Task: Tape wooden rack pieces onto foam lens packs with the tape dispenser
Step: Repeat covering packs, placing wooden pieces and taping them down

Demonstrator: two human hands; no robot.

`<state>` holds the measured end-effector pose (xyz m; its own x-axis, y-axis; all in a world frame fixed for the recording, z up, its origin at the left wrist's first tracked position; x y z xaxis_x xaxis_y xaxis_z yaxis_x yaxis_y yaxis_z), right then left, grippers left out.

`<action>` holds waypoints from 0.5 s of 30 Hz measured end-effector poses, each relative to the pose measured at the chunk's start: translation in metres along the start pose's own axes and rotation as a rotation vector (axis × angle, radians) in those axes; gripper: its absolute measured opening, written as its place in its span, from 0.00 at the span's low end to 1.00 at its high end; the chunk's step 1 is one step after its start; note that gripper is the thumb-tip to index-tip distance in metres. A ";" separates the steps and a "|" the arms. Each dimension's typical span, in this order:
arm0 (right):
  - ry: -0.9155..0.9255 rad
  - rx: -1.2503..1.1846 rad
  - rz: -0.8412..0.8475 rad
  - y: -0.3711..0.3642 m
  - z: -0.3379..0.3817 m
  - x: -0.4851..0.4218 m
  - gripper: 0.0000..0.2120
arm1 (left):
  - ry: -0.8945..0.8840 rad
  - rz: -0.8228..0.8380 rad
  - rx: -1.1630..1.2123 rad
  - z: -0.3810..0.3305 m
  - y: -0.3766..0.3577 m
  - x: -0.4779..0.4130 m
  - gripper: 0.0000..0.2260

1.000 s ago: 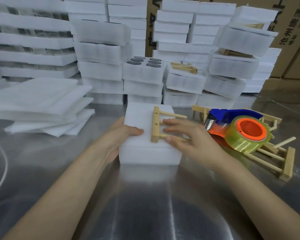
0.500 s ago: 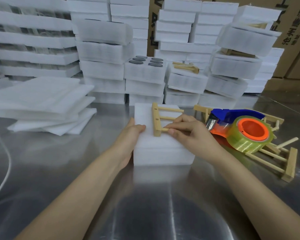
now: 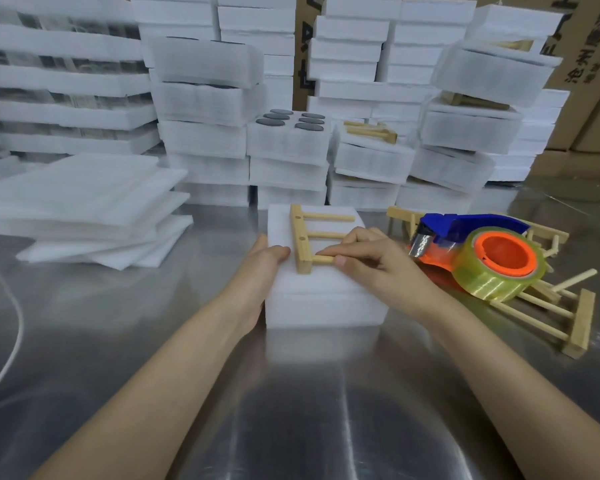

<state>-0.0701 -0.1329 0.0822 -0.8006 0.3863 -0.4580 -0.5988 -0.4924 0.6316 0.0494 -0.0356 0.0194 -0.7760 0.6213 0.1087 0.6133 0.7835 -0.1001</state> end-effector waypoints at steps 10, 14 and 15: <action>-0.243 0.145 -0.730 0.132 -0.031 0.022 0.17 | 0.125 -0.033 0.038 0.007 0.005 0.000 0.09; -0.797 0.440 -0.824 0.212 -0.113 0.078 0.29 | 0.190 -0.045 0.156 0.011 0.005 -0.001 0.12; -0.934 0.437 -0.745 0.213 -0.133 0.088 0.30 | 0.189 -0.065 0.164 0.010 0.007 -0.002 0.12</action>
<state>-0.2710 -0.3079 0.0930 0.1493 0.9457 -0.2888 -0.6982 0.3076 0.6465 0.0541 -0.0310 0.0090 -0.7624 0.5725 0.3015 0.5186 0.8193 -0.2444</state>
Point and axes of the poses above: each hand's wrist, its own x-axis away from the middle knuckle, its own y-axis out of the back of the hand, z = x × y, the point moved 9 cm from there along -x, towards the middle knuckle, and after that the axes turned 7 degrees about -z, right-handed, at the moved point
